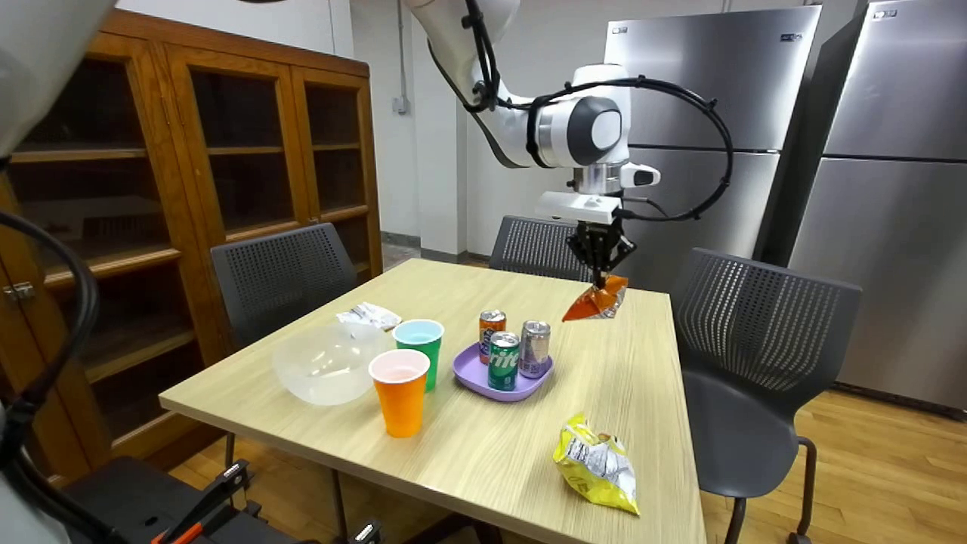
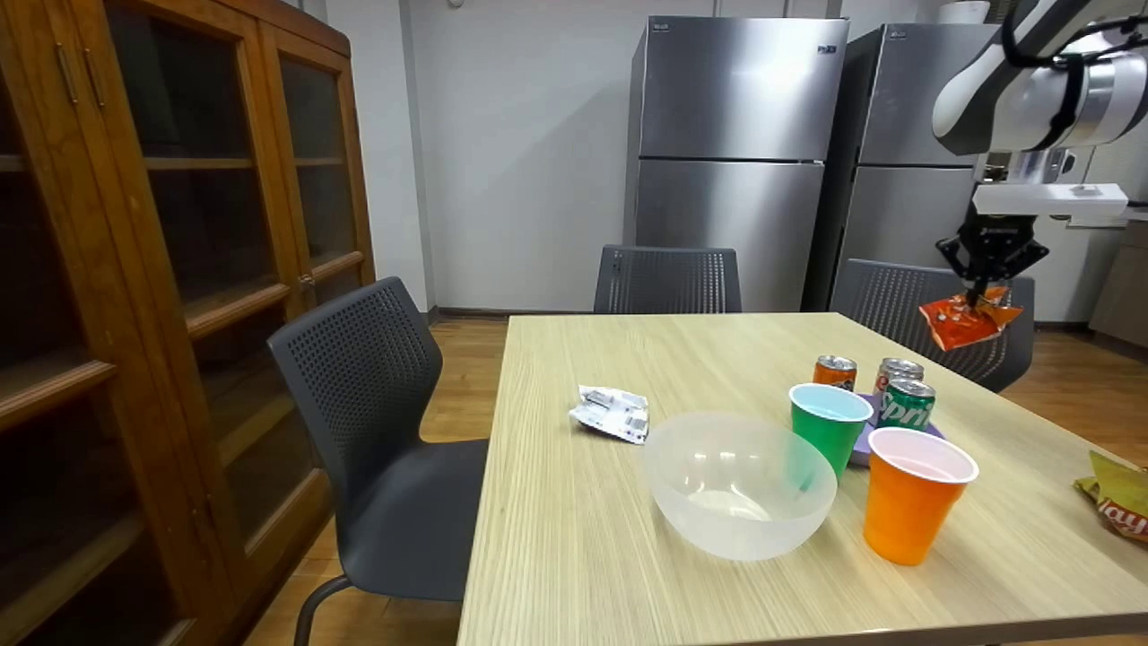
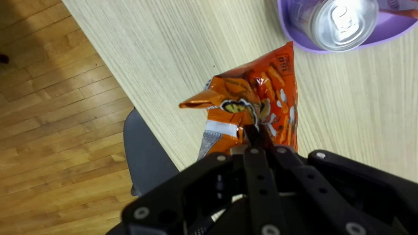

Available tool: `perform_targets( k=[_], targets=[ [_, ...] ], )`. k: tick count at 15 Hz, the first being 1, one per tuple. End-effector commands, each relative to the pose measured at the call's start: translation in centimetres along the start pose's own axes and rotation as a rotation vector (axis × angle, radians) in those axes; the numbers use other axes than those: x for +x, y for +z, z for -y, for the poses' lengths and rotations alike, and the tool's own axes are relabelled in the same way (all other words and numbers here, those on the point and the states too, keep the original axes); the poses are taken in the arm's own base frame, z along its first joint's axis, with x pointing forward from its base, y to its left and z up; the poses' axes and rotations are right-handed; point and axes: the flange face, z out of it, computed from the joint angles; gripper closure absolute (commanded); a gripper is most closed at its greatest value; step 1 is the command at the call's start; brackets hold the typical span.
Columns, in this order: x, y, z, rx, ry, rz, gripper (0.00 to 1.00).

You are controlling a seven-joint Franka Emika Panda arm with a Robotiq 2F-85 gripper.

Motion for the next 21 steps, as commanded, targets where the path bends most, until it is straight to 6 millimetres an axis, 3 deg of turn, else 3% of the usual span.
perform_targets(
  k=[1,11,21],
  targets=[
    [-3.9,-2.9,3.7,0.011,-0.056,-0.034,1.0],
    [-12.3,-6.8,15.5,0.011,-0.248,-0.121,1.0],
    [-21.8,-8.6,24.7,0.028,-0.413,-0.126,1.0]
  ],
)
